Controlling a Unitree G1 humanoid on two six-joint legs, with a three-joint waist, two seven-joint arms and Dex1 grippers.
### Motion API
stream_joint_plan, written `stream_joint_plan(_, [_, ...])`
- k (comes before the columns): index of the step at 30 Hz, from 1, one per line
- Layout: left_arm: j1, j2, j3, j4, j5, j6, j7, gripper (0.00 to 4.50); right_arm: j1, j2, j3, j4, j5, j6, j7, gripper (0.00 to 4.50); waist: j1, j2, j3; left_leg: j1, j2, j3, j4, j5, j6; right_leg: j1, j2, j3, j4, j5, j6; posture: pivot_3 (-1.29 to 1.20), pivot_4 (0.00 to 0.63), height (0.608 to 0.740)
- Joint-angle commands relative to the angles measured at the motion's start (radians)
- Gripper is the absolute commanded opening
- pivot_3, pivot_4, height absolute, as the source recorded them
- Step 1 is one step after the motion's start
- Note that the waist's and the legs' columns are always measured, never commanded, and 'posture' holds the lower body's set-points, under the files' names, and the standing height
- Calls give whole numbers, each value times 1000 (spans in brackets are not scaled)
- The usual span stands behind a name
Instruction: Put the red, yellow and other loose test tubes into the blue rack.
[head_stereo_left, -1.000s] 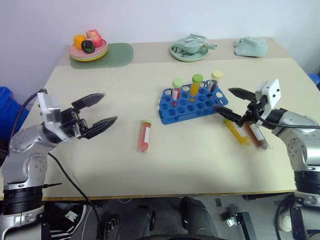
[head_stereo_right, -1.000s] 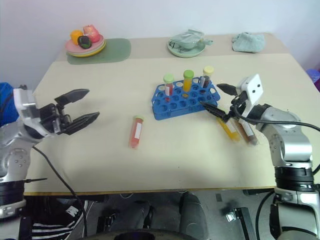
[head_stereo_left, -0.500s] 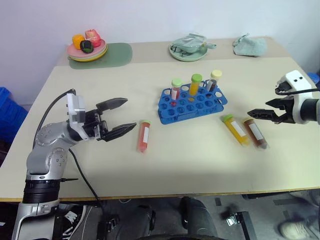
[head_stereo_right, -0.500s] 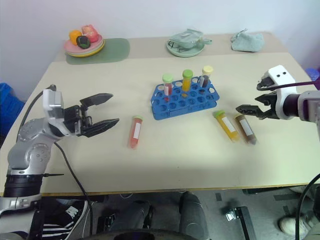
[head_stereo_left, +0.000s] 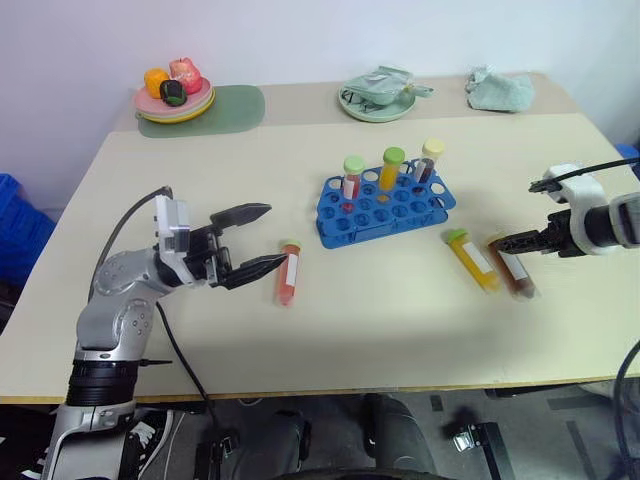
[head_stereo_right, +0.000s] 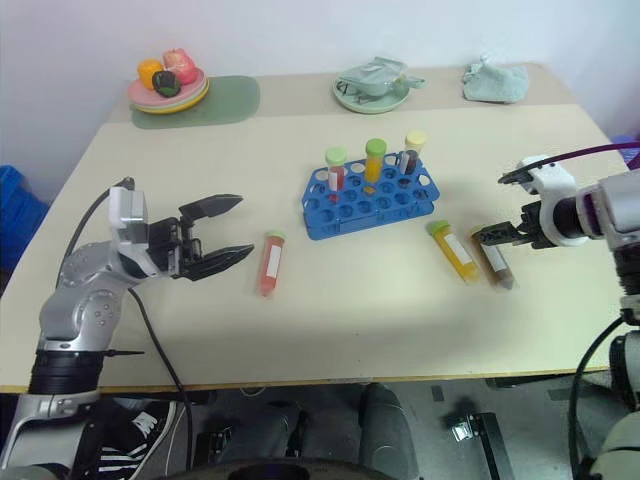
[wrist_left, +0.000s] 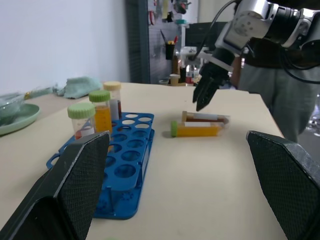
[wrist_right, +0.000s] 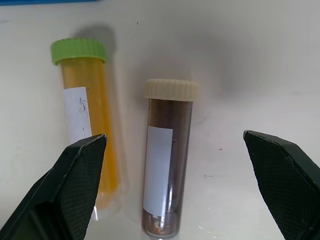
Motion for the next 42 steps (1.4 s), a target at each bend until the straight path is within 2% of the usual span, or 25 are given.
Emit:
stream_joint_plan(1, [31,-3,21,-55,-6,-26,14,4500,-19,-21,7,-8,-9,34,13,4466,0,0,0,0,0,0,0,0,0,0,0,0,0,0,0,0,150,740])
stream_joint_plan(9, [97,-5,27,-113,-8,-36,51,4500,-18,-30,36,-5,-13,84,18,4466,0,0,0,0,0,0,0,0,0,0,0,0,0,0,0,0,150,740])
stream_joint_plan(20, [144,-1,40,-155,-13,-38,81,4500,51,-30,47,-4,-25,61,12,4466,0,0,0,0,0,1,0,0,0,0,0,0,0,0,0,0,150,740])
stream_joint_plan(34, [129,-3,29,-151,-13,-31,92,4500,90,-12,45,-31,-29,31,7,4466,0,0,0,0,0,1,0,0,0,0,0,1,1,0,0,0,150,740])
stream_joint_plan(37, [121,-1,29,-147,-14,-26,92,4500,102,-1,33,-37,-25,28,-2,3730,-1,0,0,0,0,1,0,0,0,0,0,1,1,0,0,0,150,740])
stream_joint_plan(41, [109,2,31,-141,-15,-22,92,4500,111,13,14,-32,-22,29,-11,1776,0,-1,-1,1,0,1,0,0,0,0,0,1,1,0,0,0,150,740])
stream_joint_plan(42, [107,2,32,-139,-16,-22,91,4500,112,14,10,-35,-20,31,-10,1776,0,-1,-1,1,0,1,1,0,0,1,0,1,1,0,0,0,150,740])
